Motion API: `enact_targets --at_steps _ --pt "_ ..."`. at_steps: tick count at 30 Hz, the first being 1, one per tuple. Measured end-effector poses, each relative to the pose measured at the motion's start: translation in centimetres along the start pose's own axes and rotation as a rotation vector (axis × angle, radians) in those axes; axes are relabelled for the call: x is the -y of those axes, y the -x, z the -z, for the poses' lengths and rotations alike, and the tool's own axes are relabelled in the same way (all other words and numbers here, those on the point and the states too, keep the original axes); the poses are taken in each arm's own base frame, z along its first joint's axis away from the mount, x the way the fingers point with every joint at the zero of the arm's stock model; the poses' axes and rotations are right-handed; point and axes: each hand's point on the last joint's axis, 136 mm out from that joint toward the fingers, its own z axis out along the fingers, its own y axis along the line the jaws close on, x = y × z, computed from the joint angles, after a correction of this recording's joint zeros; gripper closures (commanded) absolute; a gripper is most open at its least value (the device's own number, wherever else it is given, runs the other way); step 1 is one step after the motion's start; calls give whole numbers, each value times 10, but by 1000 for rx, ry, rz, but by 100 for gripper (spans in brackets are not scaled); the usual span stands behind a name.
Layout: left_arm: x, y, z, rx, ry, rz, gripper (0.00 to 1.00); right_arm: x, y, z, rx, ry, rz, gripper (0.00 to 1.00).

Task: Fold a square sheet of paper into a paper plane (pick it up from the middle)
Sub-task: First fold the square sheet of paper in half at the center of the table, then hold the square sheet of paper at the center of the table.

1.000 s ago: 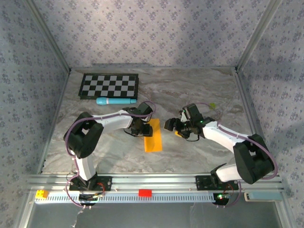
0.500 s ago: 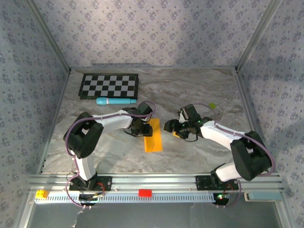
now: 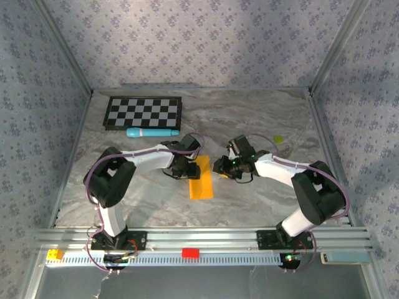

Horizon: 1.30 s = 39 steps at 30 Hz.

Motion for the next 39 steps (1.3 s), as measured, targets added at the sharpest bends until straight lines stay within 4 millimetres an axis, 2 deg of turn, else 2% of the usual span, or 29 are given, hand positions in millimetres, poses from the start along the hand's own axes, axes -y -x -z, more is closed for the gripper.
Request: enact_targets --at_steps 14,18,27,29,34,39 --pt "0 0 -1 -9 15 -17 53 6 1 1 11 -27 -12 63" --pt "0 0 -1 -8 17 -16 53 3 1 0 7 -7 -7 69" --pt "0 0 -1 -7 17 -11 53 -5 -3 -2 -3 16 10 70" --pt "0 0 -1 -7 17 -11 53 -5 -4 -4 -8 18 12 74" --pt "0 0 -1 -8 17 -11 53 -8 -10 -14 -44 28 21 93" --pt "0 0 -1 -8 17 -11 53 -15 -10 -27 -81 38 37 98"
